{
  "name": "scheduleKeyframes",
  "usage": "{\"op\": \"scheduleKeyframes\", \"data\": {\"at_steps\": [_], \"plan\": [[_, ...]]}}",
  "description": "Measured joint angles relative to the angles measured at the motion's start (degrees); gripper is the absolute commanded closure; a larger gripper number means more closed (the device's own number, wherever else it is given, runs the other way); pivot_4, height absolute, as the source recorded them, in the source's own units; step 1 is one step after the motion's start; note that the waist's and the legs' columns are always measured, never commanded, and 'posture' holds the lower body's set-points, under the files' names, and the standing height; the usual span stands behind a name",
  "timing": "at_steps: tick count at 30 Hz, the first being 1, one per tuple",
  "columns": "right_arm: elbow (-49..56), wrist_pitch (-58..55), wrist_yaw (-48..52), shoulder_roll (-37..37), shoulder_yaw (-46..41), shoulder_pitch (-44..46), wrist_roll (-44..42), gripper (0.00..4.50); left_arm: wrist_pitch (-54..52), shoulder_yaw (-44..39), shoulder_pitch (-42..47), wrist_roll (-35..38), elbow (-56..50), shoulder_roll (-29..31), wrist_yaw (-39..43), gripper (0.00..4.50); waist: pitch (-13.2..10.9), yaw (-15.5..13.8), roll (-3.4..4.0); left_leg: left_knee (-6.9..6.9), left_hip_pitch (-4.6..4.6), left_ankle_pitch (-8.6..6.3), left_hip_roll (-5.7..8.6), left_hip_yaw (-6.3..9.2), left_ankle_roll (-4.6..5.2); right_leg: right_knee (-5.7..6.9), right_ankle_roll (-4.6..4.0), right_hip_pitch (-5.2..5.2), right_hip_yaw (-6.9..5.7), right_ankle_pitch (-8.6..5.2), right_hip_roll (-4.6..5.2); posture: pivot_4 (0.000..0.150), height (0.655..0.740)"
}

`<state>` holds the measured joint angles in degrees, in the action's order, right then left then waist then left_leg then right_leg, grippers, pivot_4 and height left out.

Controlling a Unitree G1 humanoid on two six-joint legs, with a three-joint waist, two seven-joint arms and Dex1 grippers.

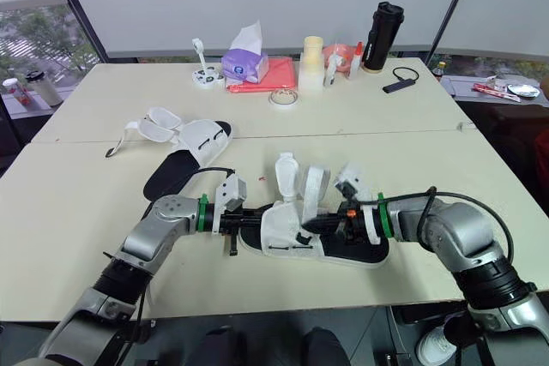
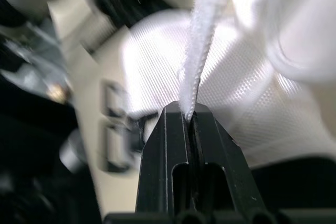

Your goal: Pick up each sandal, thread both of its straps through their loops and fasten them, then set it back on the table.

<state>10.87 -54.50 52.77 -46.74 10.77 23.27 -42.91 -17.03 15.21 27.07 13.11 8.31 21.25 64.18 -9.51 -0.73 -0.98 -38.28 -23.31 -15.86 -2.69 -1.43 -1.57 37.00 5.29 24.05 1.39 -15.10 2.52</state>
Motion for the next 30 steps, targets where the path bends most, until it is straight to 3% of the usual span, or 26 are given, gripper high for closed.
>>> {"op": "scheduleKeyframes", "data": {"at_steps": [5, 17, 30], "plan": [[0.05, -1.33, 0.46, 1.03, -1.23, -0.13, 0.18, 4.45, -0.05, 0.00, 0.00, 0.00, 0.00, 0.00, -0.06, 4.50, 0.00, 0.00, 0.00, 0.00, 0.01, 0.00, 0.00, 0.01, 0.00, 0.01, 0.00, 0.00, -0.01, 0.00, 0.00, 0.150, 0.7394], [-0.61, -12.16, 2.99, 2.72, -8.76, 0.15, -8.45, 4.45, -0.05, 0.12, 0.02, 0.00, 0.03, -0.12, -0.06, 4.50, 0.00, 0.02, 0.00, 0.01, 0.00, 0.00, 0.00, 0.01, 0.00, 0.01, 0.00, 0.00, 0.00, 0.00, 0.00, 0.150, 0.7394], [2.55, -10.64, 3.47, 2.80, -7.31, 0.28, -7.05, 4.45, -0.09, 0.11, 0.00, 0.01, 0.03, -0.10, -0.11, 4.50, 0.00, 0.09, 0.00, 0.01, 0.00, 0.00, 0.00, 0.01, 0.00, 0.02, 0.00, 0.02, 0.00, 0.00, -0.01, 0.150, 0.7394]]}}
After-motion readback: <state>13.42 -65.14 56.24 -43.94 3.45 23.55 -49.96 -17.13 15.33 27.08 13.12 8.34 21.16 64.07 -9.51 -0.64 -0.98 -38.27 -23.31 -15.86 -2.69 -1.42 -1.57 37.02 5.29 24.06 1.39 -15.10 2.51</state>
